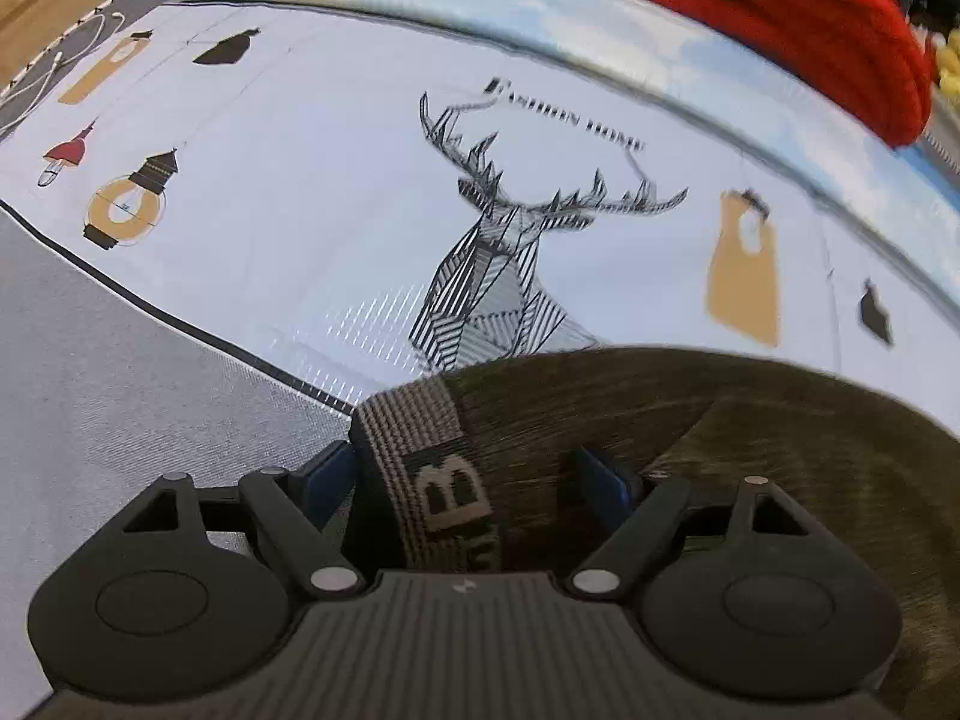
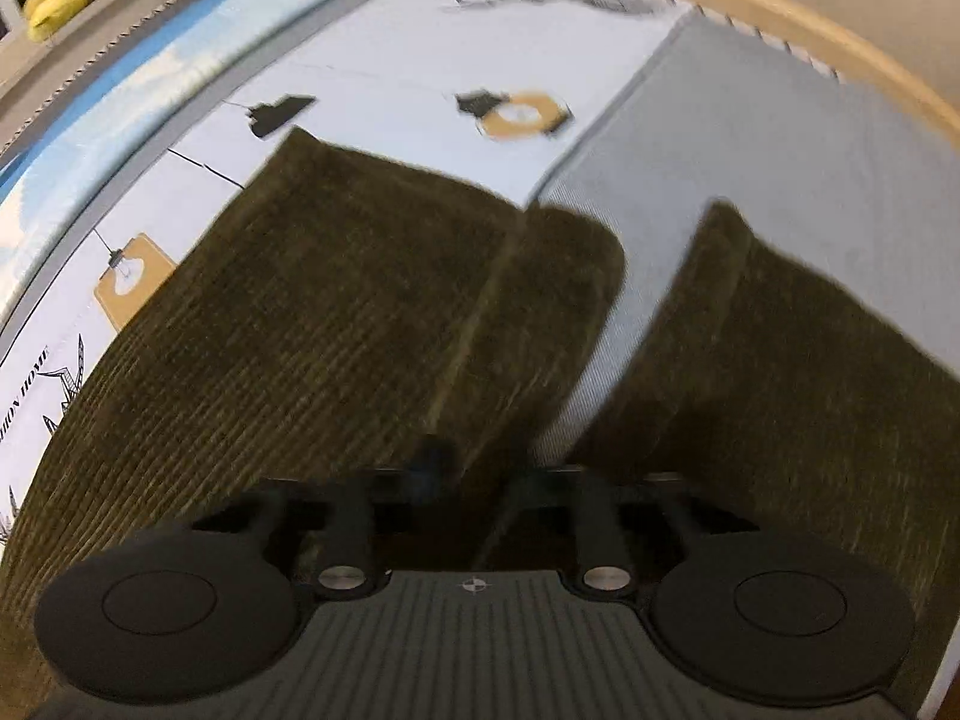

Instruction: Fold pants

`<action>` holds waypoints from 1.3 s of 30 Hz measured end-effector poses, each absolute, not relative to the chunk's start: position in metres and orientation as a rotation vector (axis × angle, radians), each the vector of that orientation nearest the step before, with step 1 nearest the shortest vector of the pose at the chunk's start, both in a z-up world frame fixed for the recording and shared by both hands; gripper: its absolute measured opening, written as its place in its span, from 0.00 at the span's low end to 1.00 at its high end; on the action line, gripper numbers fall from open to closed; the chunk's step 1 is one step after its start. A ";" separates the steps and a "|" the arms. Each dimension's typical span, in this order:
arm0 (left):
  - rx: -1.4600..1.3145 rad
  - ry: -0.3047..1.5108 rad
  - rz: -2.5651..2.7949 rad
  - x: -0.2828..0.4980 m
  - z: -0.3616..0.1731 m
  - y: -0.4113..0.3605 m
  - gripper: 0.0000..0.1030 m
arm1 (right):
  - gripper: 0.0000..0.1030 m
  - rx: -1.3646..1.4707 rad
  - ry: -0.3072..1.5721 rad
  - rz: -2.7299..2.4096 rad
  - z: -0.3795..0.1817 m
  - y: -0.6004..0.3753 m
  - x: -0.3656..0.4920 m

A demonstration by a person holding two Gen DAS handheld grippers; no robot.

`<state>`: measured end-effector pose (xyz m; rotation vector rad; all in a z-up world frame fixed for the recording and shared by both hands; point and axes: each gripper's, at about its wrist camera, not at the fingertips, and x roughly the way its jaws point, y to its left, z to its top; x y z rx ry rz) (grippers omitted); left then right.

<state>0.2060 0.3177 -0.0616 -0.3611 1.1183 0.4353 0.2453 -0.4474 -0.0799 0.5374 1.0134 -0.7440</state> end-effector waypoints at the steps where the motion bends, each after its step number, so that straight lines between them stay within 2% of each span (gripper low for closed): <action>1: -0.356 1.114 0.440 0.207 -0.068 0.316 0.82 | 0.06 0.523 0.997 -0.735 -0.078 -0.446 0.247; 2: -0.351 1.109 0.447 0.206 -0.071 0.316 0.81 | 0.06 0.522 0.973 -0.727 -0.075 -0.446 0.247; 5: -0.322 1.091 0.439 0.207 -0.082 0.317 0.64 | 0.05 0.549 0.798 -0.660 -0.058 -0.458 0.247; 6: -0.306 1.071 0.422 0.205 -0.081 0.313 0.54 | 0.05 0.519 0.729 -0.644 -0.051 -0.461 0.247; 7: -0.310 1.027 0.405 0.206 -0.079 0.314 0.49 | 0.05 0.455 0.677 -0.631 -0.047 -0.462 0.248; 9: -0.295 0.897 0.385 0.205 -0.066 0.311 0.44 | 0.07 0.397 0.741 -0.663 -0.058 -0.466 0.254; 11: -0.198 0.854 0.374 0.207 -0.056 0.303 0.45 | 0.14 0.444 0.961 -0.723 -0.087 -0.476 0.260; 12: -0.202 0.880 0.378 0.209 -0.059 0.305 0.45 | 0.20 0.468 0.995 -0.748 -0.094 -0.477 0.256; 13: -0.237 0.927 0.393 0.211 -0.064 0.311 0.46 | 0.34 0.470 0.977 -0.774 -0.090 -0.477 0.255; 14: -0.303 0.979 0.420 0.212 -0.071 0.320 0.49 | 0.38 0.437 1.000 -0.828 -0.084 -0.475 0.258; 16: -0.415 1.012 0.450 0.210 -0.074 0.334 0.56 | 0.40 0.400 0.940 -0.917 -0.065 -0.466 0.257; 18: -0.405 1.002 0.459 0.210 -0.066 0.335 0.60 | 0.41 0.380 0.828 -0.923 -0.046 -0.451 0.254; 19: -0.365 0.990 0.469 0.211 -0.061 0.332 0.63 | 0.45 0.381 0.774 -0.878 -0.040 -0.441 0.258; 21: -0.322 0.972 0.465 0.213 -0.057 0.328 0.78 | 0.53 0.404 0.730 -0.713 -0.037 -0.422 0.272; 24: -0.355 1.010 0.433 0.215 -0.064 0.328 0.78 | 0.59 0.480 0.779 -0.461 -0.049 -0.391 0.299; 26: -0.362 1.033 0.436 0.217 -0.072 0.325 0.78 | 0.67 0.544 0.832 -0.365 -0.064 -0.371 0.319; 28: -0.358 1.042 0.431 0.219 -0.074 0.323 0.78 | 0.68 0.603 0.879 -0.286 -0.078 -0.354 0.336; 30: -0.349 1.039 0.420 0.220 -0.073 0.321 0.78 | 0.70 0.605 0.906 -0.313 -0.084 -0.341 0.353; 34: -0.339 1.018 0.391 0.226 -0.070 0.316 0.78 | 0.82 0.538 0.939 -0.409 -0.092 -0.322 0.373; 36: -0.332 1.010 0.384 0.229 -0.070 0.316 0.77 | 0.82 0.456 0.967 -0.436 -0.094 -0.310 0.384; 37: -0.329 1.014 0.381 0.231 -0.072 0.316 0.77 | 0.78 0.408 0.975 -0.451 -0.095 -0.305 0.387; 38: -0.326 1.017 0.379 0.232 -0.074 0.317 0.73 | 0.71 0.358 0.979 -0.473 -0.096 -0.305 0.391; 39: -0.319 1.022 0.383 0.233 -0.075 0.318 0.65 | 0.53 0.302 0.975 -0.501 -0.098 -0.301 0.393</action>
